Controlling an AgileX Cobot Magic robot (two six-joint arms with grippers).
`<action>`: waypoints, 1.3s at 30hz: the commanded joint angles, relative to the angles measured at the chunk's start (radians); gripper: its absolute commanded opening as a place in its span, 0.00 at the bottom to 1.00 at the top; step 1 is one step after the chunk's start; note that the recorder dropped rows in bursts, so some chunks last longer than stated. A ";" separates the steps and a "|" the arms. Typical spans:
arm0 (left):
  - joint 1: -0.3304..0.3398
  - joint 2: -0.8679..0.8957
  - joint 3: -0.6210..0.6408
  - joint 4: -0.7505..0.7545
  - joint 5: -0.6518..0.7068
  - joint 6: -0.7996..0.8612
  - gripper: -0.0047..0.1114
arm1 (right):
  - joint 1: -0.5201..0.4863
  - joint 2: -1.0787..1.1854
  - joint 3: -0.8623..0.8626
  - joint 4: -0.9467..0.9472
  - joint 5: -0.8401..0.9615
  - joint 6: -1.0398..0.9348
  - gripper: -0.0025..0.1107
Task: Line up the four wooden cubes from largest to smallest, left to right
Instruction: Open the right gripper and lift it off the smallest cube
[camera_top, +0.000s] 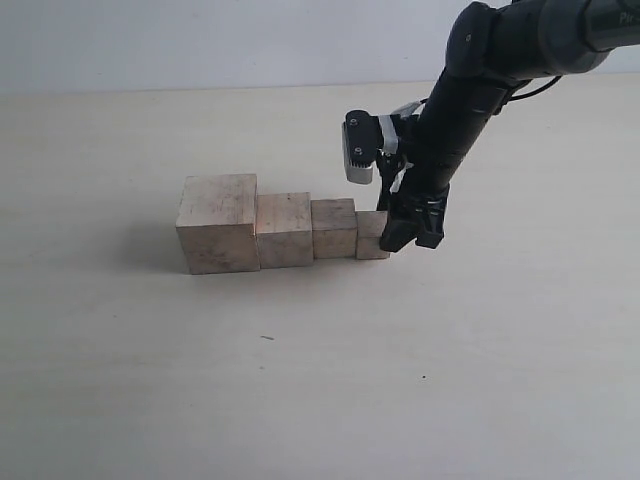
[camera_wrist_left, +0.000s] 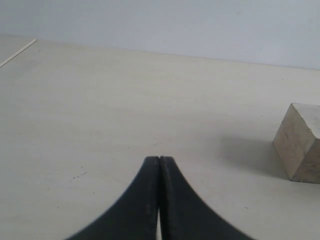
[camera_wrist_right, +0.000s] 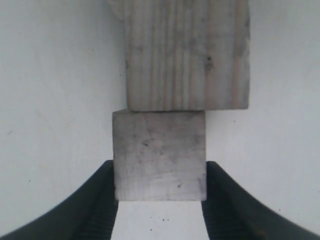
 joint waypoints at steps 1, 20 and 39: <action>0.000 -0.006 0.003 -0.001 -0.011 -0.009 0.04 | 0.002 -0.002 -0.007 0.026 0.001 0.023 0.36; 0.000 -0.006 0.003 -0.001 -0.011 -0.009 0.04 | 0.002 -0.050 -0.007 0.022 -0.059 0.072 0.60; 0.000 -0.006 0.003 -0.001 -0.011 -0.009 0.04 | 0.002 -0.137 0.008 -0.212 0.076 1.196 0.02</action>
